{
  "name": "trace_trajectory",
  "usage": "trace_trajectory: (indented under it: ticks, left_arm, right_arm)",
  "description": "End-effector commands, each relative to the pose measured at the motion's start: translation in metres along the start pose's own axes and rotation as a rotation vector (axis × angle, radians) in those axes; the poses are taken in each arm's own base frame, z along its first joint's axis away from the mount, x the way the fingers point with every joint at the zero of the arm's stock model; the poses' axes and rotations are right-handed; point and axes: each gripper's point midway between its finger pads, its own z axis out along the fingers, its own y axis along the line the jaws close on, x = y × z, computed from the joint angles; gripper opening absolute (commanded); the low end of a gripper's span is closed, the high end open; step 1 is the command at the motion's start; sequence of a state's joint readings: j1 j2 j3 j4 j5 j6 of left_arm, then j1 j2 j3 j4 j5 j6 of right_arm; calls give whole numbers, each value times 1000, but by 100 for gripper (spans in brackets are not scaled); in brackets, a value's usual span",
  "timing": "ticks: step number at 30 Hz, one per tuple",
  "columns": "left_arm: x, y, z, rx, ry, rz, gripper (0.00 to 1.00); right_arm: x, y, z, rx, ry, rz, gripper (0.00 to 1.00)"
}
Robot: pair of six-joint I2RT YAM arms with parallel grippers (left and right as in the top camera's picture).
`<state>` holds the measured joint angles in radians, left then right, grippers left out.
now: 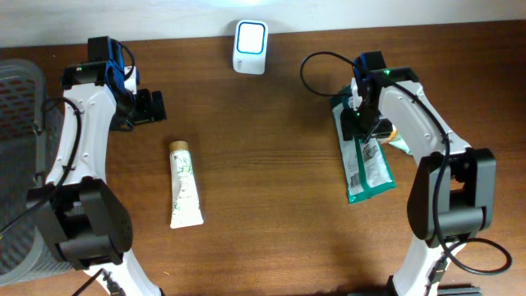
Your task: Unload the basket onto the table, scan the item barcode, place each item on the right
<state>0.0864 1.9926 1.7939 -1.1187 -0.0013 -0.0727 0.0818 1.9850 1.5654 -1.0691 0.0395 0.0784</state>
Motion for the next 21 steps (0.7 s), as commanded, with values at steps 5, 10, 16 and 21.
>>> trace_trajectory:
  ticks: [5, 10, 16, 21]
  left_arm:
    - [-5, 4, -8, -6, -24, -8, 99]
    - [-5, 4, -8, -6, -24, -8, 99]
    - [-5, 4, -8, -6, -24, -8, 99]
    - [-15, -6, -8, 50, -61, -7, 99]
  right_arm:
    - [-36, 13, -74, -92, -109, 8, 67]
    - [-43, 115, -104, -594, -147, -91, 66]
    - [-25, 201, -54, -668, -113, -77, 52]
    - [-18, 238, -19, -670, -175, -51, 21]
